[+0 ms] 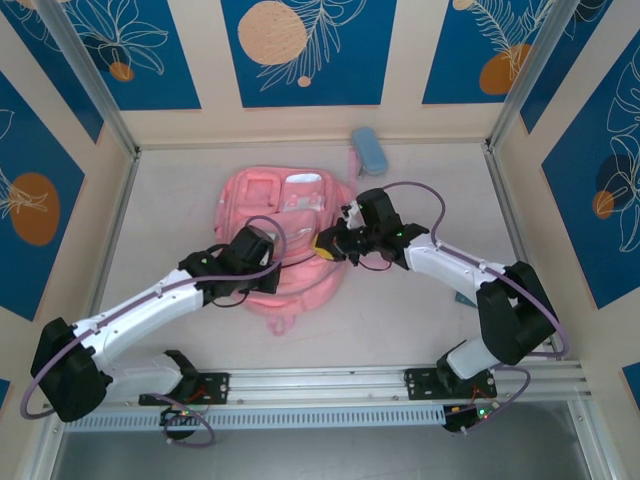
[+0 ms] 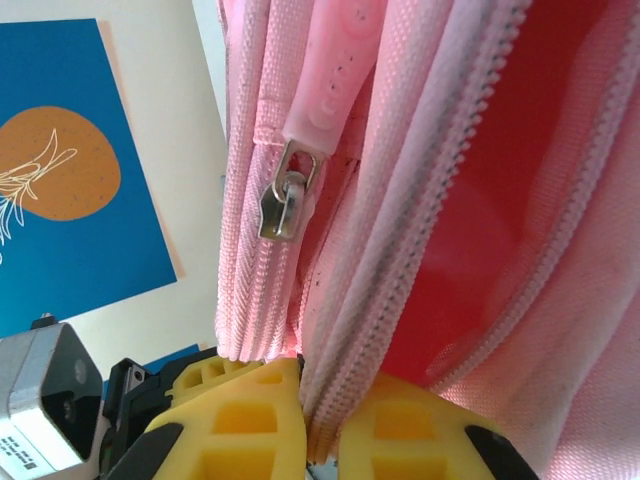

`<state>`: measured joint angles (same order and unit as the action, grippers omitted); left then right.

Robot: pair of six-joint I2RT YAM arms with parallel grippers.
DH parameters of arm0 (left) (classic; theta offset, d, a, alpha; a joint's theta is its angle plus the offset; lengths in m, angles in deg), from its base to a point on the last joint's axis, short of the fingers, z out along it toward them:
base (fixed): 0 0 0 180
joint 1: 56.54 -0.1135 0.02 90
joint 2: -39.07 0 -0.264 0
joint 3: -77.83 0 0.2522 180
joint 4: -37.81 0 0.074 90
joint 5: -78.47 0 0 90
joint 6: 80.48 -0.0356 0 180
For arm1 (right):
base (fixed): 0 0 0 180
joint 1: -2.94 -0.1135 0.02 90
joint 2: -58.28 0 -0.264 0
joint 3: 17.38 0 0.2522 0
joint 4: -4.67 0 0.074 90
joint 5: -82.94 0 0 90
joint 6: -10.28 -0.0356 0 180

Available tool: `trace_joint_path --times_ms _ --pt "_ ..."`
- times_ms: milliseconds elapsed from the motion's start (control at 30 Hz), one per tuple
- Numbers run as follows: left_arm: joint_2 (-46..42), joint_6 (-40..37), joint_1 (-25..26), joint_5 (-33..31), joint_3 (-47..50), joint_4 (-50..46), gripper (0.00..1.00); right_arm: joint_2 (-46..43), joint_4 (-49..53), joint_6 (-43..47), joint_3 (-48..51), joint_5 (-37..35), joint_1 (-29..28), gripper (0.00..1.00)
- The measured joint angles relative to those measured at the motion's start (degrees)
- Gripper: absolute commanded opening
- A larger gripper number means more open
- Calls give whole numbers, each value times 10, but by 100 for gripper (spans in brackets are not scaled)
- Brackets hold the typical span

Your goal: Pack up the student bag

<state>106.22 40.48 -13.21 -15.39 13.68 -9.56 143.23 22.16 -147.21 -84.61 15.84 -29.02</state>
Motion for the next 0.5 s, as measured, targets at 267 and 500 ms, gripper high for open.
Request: trace_joint_path --times_ms 267,500 --pt "-35 -56 -18 36 8 12 0 -23 -21 -23 19 0 4 41" --pt "-38 -76 -22 60 9 11 0 -19 -46 -50 19 -13 -33 49"
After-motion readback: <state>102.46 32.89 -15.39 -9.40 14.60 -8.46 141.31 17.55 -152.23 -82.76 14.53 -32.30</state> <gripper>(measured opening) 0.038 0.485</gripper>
